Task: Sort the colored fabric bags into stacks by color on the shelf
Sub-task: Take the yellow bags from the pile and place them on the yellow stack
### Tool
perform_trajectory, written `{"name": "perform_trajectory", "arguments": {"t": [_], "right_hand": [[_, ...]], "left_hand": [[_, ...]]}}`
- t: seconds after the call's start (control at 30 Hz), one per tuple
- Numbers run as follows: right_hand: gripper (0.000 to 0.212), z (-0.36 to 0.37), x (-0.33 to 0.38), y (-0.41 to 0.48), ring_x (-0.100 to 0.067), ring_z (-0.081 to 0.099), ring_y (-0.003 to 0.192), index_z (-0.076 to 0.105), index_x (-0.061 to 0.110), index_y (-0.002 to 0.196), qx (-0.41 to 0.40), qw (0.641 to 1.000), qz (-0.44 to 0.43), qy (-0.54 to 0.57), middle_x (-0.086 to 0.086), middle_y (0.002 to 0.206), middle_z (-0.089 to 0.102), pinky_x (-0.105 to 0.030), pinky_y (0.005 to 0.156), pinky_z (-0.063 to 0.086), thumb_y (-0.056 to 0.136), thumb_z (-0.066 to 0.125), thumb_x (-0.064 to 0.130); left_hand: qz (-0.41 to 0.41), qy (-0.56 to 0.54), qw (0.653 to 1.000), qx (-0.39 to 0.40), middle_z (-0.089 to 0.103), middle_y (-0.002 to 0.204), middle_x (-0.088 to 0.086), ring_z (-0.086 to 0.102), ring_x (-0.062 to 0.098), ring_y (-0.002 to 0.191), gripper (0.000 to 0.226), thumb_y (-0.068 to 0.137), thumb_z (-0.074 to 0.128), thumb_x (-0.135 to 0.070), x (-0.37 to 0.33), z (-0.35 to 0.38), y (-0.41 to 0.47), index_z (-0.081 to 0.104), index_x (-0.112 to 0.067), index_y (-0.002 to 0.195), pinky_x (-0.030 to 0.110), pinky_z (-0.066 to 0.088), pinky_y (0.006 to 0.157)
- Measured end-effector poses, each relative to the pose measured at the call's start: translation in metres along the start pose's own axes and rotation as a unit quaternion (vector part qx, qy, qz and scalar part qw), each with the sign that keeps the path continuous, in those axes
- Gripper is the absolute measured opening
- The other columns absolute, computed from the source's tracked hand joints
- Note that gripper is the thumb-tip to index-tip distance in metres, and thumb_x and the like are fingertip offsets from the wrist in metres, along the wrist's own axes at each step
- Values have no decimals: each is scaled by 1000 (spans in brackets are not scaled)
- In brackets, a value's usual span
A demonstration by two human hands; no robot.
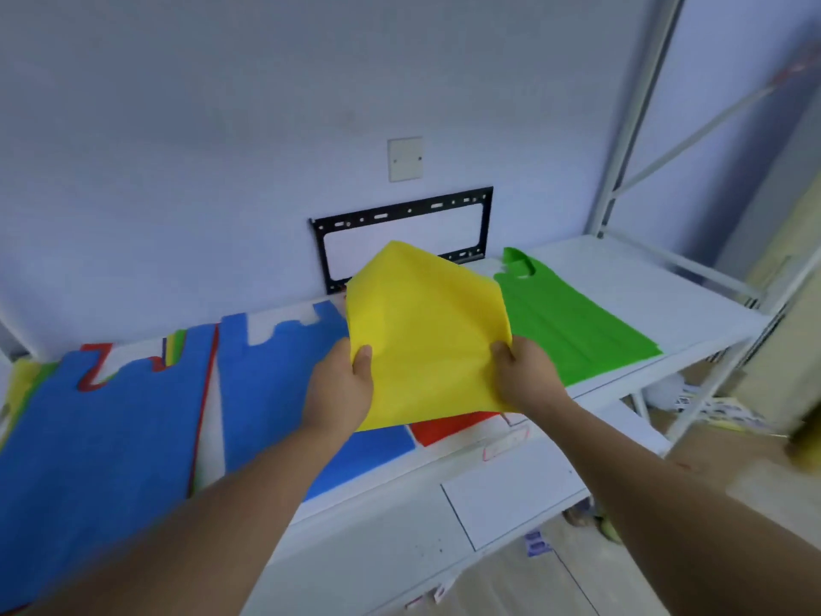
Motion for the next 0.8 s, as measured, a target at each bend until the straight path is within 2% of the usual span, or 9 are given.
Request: {"name": "perform_trajectory", "arguments": {"t": [0.13,0.37,0.53,0.63,0.8], "right_hand": [[31,-45,-50,20,-26,48,71,48,8,83,-21,999,24,-26,-2,71,46,-32,62,33,103,38,30],[34,-90,-111,68,-20,46,64,43,15,73,-32,998,44,-37,-2,69,46,-31,54,30,102,37,31],[28,-108,-149,130,-30,49,78,50,8,88,-24,998,49,-39,-8,82,52,-33,69,33,102,40,29],[28,-115,-170,180,-33,52,82,51,6,85,-18,998,44,-35,-11,84,54,-33,68,33,101,42,26],[31,-143,-195,272,-31,51,78,55,3,83,14,996,66,-60,-15,83,57,-33,68,35,100,42,27]], "left_hand": [[22,-18,999,22,54,69,11,52,27,62,38,103,44,-35,-44,57,4,48,-5,80,44,40,54],[43,-23,998,45,54,66,7,51,24,57,34,102,46,-32,-94,132,32,50,-7,79,38,37,50],[31,-28,998,56,60,75,10,57,28,67,34,102,45,-34,-113,193,71,55,-6,87,45,44,59],[27,-37,998,53,58,72,9,56,27,65,34,102,46,-33,-124,230,101,53,-7,83,42,41,56],[32,-28,997,57,60,75,11,56,25,62,33,103,42,-35,-162,288,165,56,-8,90,41,44,56]]}}
Point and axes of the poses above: each hand's wrist, its own y-axis towards the middle knuckle, its own z-axis out of the palm, x = y × z, the point moved 2 cm from there along y, towards the middle knuckle
